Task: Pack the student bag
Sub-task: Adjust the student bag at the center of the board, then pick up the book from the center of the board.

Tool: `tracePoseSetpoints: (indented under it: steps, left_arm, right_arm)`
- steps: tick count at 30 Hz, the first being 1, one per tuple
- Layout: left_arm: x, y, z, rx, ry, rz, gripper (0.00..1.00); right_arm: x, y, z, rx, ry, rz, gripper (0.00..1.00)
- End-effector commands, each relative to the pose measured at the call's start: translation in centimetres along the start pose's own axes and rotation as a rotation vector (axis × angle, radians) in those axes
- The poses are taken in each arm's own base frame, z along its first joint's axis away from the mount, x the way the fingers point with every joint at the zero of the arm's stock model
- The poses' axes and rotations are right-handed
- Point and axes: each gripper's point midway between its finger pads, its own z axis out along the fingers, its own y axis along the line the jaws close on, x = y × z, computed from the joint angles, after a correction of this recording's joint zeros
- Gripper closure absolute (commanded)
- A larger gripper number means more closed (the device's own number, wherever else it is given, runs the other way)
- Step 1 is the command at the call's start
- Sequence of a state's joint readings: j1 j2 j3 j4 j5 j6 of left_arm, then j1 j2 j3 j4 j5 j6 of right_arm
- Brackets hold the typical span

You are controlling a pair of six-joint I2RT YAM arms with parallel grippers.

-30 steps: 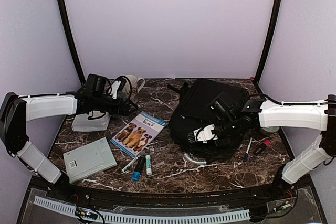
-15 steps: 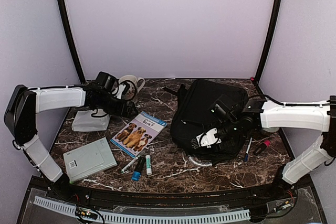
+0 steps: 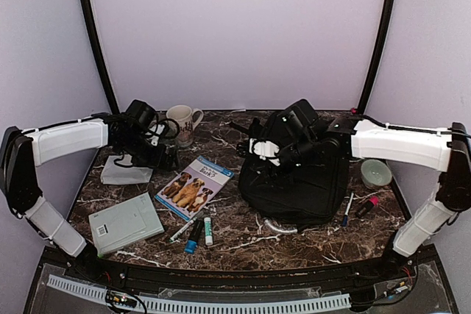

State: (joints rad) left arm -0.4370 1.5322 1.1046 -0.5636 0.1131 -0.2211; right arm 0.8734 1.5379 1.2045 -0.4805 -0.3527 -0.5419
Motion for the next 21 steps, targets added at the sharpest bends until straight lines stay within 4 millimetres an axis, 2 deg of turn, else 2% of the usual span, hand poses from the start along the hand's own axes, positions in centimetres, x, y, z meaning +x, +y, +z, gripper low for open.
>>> tracePoseSetpoints:
  steps: [1, 3, 6, 10, 13, 21]
  left_arm:
    - [1.9, -0.2, -1.1, 0.022, 0.005, -0.005, 0.04]
    - [1.2, -0.9, -0.5, 0.067, -0.029, 0.016, 0.05]
    - [-0.8, -1.3, 1.0, 0.094, -0.055, 0.003, 0.06]
    - [-2.3, -1.1, 3.0, 0.126, -0.009, -0.006, 0.08]
    - [-2.5, -0.9, 3.9, 0.187, 0.013, -0.027, 0.09]
    - [-1.9, 0.9, 5.5, 0.285, 0.106, -0.084, 0.18]
  right_arm:
    - [-3.2, -2.1, 2.3, -0.023, -0.146, 0.202, 0.52]
    - [-2.6, -2.3, 4.4, -0.031, -0.156, 0.3, 0.56]
    - [-2.2, -1.7, 6.6, -0.058, -0.152, 0.348, 0.63]
    - [-2.5, -3.0, 8.4, -0.024, -0.159, 0.429, 0.69]
    - [-2.6, -3.9, 9.3, -0.001, -0.16, 0.498, 0.72]
    - [-0.8, -2.8, 13.5, -0.069, -0.082, 0.592, 0.74]
